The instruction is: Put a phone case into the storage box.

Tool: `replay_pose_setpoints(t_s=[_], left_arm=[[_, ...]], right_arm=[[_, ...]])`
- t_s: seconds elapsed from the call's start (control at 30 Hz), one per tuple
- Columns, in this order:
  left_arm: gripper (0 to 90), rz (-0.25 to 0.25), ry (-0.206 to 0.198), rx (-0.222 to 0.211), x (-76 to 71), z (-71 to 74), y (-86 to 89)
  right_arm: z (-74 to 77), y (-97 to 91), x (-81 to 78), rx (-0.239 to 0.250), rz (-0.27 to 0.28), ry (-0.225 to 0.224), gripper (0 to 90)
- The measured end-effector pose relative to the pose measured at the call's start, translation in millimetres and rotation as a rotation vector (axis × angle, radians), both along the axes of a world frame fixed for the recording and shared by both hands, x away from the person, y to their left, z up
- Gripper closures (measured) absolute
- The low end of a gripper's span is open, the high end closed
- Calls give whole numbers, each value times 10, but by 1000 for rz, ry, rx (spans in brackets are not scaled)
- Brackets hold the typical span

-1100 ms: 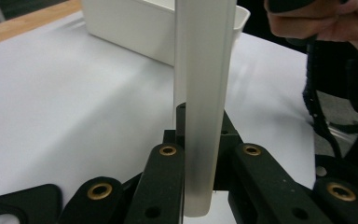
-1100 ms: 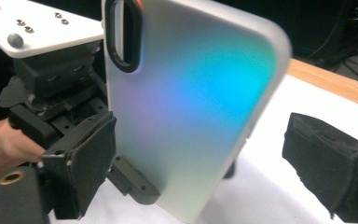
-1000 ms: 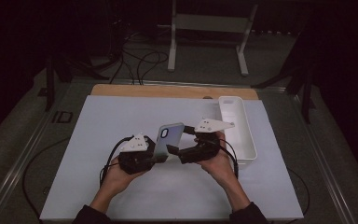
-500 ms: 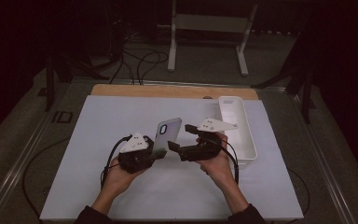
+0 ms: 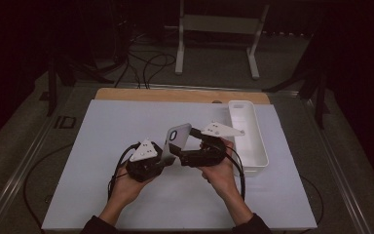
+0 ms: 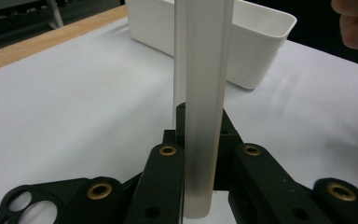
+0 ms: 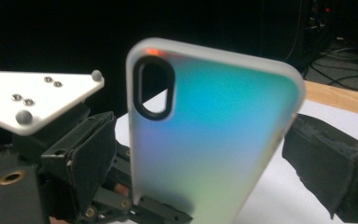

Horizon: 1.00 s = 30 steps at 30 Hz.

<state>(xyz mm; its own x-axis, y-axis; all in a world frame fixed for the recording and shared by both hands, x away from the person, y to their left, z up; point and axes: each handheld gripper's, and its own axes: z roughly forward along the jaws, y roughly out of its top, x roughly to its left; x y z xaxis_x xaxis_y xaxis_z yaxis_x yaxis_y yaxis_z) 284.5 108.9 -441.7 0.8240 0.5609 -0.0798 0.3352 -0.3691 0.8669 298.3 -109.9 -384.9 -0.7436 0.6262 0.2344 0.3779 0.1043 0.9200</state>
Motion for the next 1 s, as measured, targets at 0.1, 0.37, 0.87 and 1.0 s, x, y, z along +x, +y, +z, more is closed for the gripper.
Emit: replay_pose_setpoints(t_s=[0.1, 0.37, 0.87, 1.0], left_arm=[[858, 7, -6, 15, -12, -15, -33], [856, 38, -1, 33, -32, -53, -113], [678, 11, 9, 24, -34, -58, -145], [497, 23, -1, -11, -25, -33, -98]], right_arm=[[12, 36, -4, 1, -20, 14, 110], [17, 112, 19, 3, -88, 42, 153], [-7, 165, 17, -30, -113, 22, 167], [-18, 150, 36, -38, -114, 27, 168]])
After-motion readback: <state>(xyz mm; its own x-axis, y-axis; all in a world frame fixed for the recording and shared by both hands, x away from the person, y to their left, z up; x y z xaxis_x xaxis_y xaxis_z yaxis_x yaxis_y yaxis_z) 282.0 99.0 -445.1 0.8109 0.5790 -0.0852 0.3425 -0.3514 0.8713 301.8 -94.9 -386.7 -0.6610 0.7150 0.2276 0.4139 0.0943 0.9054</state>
